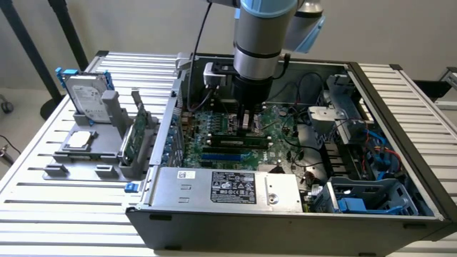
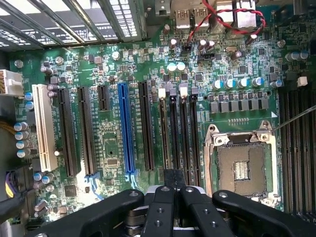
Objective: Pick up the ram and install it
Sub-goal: 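Press down the ram until it locks into place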
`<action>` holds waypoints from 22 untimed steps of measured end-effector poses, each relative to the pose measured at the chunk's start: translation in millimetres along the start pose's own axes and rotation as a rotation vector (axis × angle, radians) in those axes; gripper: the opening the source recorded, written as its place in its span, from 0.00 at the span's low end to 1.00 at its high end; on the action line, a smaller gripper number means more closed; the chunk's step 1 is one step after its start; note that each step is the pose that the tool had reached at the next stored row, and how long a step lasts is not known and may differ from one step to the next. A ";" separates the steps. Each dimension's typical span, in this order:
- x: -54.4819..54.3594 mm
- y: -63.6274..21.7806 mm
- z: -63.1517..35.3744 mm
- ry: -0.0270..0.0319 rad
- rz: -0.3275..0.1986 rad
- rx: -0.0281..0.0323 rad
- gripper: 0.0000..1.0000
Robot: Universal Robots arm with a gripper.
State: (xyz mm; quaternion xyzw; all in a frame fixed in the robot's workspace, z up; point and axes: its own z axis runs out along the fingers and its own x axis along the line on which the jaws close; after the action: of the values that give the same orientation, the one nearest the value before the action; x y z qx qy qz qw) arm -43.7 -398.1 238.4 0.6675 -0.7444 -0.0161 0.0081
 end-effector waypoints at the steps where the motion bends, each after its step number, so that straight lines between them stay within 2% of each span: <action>1: 0.0 0.0 0.7 -0.0001 0.000 0.0003 0.11; 13: 0.0 -0.3 6.5 -0.0003 -0.002 0.0029 0.11; 22: 0.2 -0.3 10.7 -0.0003 -0.003 0.0078 0.11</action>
State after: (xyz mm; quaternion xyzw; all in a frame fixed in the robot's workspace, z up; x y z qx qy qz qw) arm -43.7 -398.1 227.7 0.6687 -0.7434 -0.0133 0.0054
